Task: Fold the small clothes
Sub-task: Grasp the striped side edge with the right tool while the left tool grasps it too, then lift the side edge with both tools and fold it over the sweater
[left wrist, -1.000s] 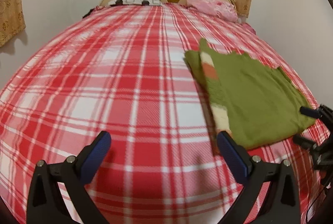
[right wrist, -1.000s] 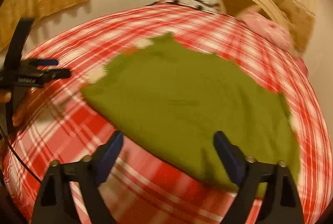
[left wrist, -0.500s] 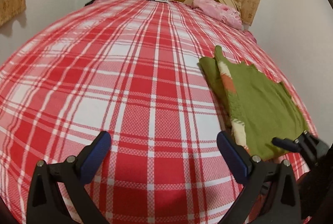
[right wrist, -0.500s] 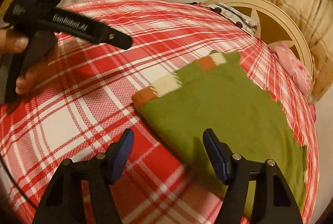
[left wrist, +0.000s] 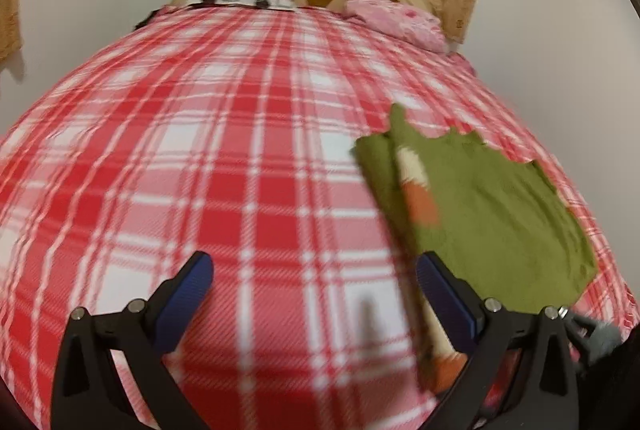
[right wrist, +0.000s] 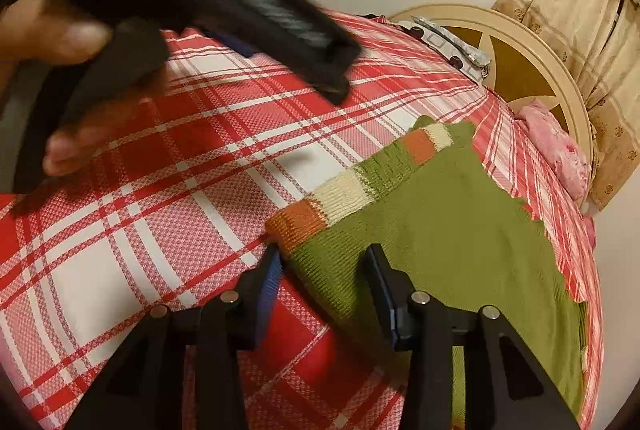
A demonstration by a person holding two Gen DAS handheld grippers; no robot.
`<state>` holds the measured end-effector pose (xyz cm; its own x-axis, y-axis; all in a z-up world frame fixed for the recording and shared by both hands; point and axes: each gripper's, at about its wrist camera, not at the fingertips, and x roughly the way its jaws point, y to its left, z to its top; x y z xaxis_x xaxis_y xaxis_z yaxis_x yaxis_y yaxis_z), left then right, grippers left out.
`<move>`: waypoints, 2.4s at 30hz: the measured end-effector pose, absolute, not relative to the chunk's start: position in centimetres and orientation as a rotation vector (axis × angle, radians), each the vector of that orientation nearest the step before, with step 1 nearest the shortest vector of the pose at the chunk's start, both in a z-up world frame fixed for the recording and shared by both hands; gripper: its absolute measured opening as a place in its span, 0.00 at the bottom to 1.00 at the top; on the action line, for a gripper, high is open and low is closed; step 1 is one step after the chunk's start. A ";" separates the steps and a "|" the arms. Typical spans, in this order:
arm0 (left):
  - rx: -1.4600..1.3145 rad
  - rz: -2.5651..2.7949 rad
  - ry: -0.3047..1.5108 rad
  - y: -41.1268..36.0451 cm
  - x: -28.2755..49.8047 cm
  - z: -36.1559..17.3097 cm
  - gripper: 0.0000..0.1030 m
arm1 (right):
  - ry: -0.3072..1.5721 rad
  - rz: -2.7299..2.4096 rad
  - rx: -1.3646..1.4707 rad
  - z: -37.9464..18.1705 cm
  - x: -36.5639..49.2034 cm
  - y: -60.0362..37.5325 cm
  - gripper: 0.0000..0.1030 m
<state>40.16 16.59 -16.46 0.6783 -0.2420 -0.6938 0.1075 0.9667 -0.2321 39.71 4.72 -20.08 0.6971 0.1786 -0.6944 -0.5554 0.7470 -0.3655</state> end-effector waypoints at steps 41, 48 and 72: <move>-0.111 -0.372 0.881 9.4 48.6 -19.1 0.53 | 0.680 0.437 -0.580 -20.6 39.8 4.9 0.42; -0.201 -0.429 0.887 10.1 48.9 -19.3 0.39 | 0.677 0.438 -0.589 -20.6 39.9 4.7 0.41; -0.386 -0.501 0.907 11.2 49.2 -18.6 0.16 | 0.788 0.588 -0.174 -17.6 43.1 -2.1 0.07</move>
<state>49.15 11.23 -18.56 0.5157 -0.5634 -0.6455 0.2473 0.8192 -0.5175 43.15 -2.12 -17.57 0.5557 0.4316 -0.7105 -0.5580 0.8272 0.0661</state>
